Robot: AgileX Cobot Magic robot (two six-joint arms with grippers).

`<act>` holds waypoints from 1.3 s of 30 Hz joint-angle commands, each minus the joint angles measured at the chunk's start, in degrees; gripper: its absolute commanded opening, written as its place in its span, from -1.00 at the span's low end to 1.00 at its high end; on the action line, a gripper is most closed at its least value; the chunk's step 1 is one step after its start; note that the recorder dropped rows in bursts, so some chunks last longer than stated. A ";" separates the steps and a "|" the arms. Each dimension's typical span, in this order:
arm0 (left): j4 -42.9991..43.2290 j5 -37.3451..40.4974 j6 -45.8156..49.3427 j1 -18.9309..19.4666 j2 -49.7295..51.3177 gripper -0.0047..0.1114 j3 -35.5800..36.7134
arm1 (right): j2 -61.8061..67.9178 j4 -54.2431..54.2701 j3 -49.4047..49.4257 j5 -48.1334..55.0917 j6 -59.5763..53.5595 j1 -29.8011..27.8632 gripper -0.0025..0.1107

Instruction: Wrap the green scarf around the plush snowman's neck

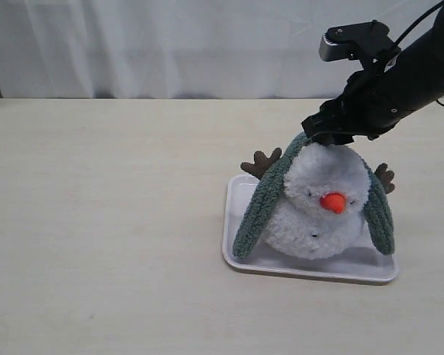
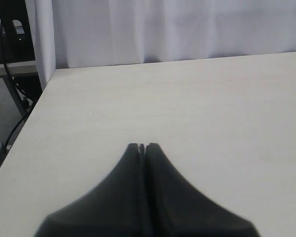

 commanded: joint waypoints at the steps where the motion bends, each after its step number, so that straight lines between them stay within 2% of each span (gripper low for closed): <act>1: -0.02 -0.68 -0.16 -0.43 -0.13 -0.92 0.12 | -3.33 -1.69 0.17 3.54 1.98 -0.06 -0.12; 7: -0.02 -0.68 -0.16 -0.43 -0.13 -0.92 0.12 | -8.25 -14.15 0.27 10.99 11.45 -0.06 -0.12; 12: -0.02 -0.68 -0.16 -0.43 -0.13 -0.92 0.12 | -9.28 -15.04 4.73 16.86 8.68 -0.06 -0.12; 17: -0.02 -0.68 -0.16 -0.43 -0.13 -0.92 0.12 | -9.17 -15.23 12.55 7.67 8.55 -0.06 -0.11; 22: -0.02 -0.68 -0.16 -0.43 -0.13 -0.92 0.12 | -9.17 -16.82 17.48 1.55 6.82 -0.91 0.03; 29: -0.02 -0.68 -0.16 -0.43 -0.13 -0.92 0.12 | -6.93 -18.23 22.79 -7.58 5.52 -1.39 0.02; 37: -0.02 -0.58 -0.16 -0.43 -0.13 -0.92 0.12 | -1.48 -21.47 23.64 -12.47 9.80 -1.61 -0.04; 39: -0.02 -0.68 -0.16 -0.43 -0.13 -0.92 0.12 | -0.79 -21.47 23.44 -13.21 10.22 -1.61 -0.16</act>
